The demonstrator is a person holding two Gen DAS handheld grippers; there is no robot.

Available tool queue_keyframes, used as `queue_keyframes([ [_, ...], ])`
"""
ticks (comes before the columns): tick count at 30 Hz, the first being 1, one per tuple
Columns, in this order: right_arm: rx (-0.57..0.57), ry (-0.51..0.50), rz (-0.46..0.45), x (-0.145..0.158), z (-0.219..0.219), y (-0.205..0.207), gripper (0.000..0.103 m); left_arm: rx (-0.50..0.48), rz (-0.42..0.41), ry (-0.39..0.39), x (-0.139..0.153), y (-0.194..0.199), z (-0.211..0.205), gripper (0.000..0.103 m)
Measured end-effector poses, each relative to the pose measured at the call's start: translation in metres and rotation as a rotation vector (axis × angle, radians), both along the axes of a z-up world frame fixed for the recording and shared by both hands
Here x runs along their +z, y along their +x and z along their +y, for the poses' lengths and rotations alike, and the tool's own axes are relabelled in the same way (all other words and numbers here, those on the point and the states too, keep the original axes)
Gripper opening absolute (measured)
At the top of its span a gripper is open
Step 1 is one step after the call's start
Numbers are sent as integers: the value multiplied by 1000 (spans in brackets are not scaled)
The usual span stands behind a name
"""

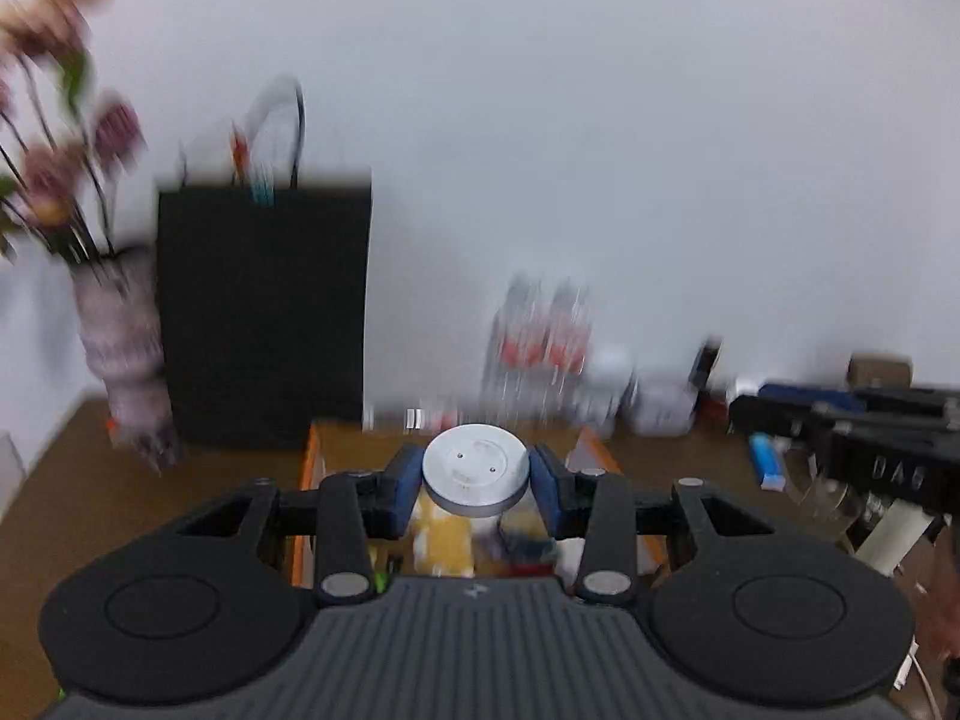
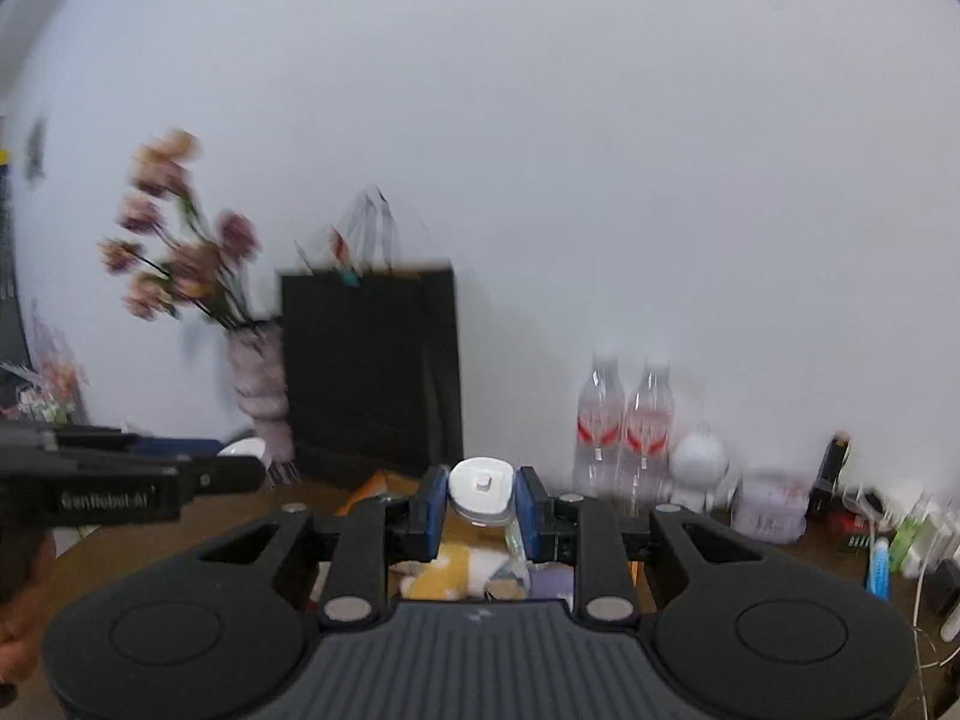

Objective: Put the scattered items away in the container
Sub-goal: 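Lift both white items over the box rim and release them inside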

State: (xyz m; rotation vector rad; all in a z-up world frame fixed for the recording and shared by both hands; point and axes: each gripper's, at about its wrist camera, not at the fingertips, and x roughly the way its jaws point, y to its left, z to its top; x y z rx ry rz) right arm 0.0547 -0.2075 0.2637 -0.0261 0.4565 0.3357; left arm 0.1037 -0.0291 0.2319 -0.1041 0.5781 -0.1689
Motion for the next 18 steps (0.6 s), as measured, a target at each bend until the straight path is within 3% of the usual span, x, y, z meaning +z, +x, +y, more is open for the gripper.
queue_keyframes([
  [2, -4, 4, 119, -2, 3, 46, 23, -23, 123, 6, -9, 45, 11, 40],
  [5, -26, -7, 313, -21, 1, 114, 23, 24, 287, 19, -39, 104, 26, 40],
  [9, -56, 13, 545, -72, 2, 188, 23, 61, 457, 10, -88, 155, 36, 40],
  [14, -105, -35, 672, -137, 4, 233, 23, 45, 561, 72, -133, 184, 32, 40],
  [18, -127, -32, 706, -164, 2, 255, 23, 43, 594, 77, -153, 193, 38, 40],
])
